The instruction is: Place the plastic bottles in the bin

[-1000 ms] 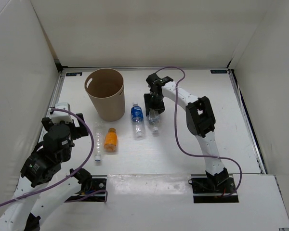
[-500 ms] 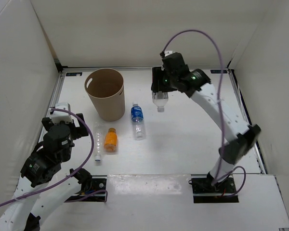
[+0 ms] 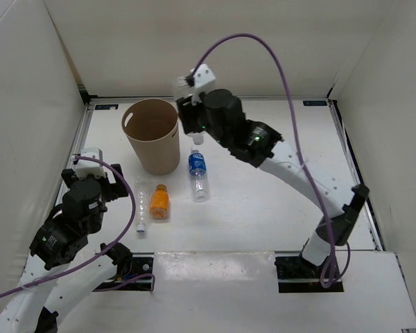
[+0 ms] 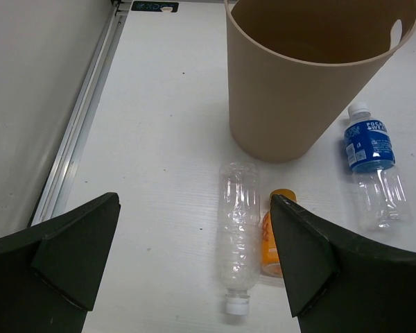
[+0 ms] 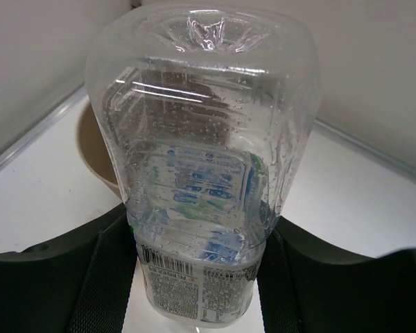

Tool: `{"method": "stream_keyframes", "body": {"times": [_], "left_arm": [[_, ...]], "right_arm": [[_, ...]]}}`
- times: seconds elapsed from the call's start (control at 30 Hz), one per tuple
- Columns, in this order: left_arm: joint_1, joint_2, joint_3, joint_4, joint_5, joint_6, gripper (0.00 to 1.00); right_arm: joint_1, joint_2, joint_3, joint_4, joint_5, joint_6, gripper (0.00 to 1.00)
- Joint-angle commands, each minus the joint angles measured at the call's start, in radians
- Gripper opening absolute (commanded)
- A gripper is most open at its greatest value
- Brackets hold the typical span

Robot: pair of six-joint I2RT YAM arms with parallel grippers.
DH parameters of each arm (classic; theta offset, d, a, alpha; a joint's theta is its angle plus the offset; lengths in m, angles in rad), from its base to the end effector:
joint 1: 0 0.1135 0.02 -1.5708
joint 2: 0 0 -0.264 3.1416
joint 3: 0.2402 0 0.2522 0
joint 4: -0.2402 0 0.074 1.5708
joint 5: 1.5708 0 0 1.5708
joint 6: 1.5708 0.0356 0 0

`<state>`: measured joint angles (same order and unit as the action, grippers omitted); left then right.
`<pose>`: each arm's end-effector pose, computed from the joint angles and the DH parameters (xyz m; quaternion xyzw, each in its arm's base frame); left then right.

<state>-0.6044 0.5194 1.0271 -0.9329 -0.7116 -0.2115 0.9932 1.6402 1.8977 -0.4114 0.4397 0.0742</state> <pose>0.0689 -0.0193 0.3744 -0.0314 0.8094 0.0672 0.5825 0.2119 0.2974 0.4810 -0.2015 0.7272 0.1805 0.6309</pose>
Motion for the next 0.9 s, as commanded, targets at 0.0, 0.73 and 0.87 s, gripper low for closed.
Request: {"method": "stream_keyframes", "body": {"times": [0.0,0.73,0.87], "left_arm": [[0.005,0.005,0.007,0.011,0.018,-0.006,1.00],[0.005,-0.002,0.005,0.014,0.023,-0.009,1.00],[0.003,0.004,0.007,0.014,0.021,-0.005,1.00]], "right_arm": [[0.025,0.082,0.109,0.201,0.016,-0.108,0.45],[-0.027,0.573,0.565,0.207,-0.214,-0.060,0.90],[-0.011,0.491,0.567,0.174,-0.153,-0.105,0.90]]}}
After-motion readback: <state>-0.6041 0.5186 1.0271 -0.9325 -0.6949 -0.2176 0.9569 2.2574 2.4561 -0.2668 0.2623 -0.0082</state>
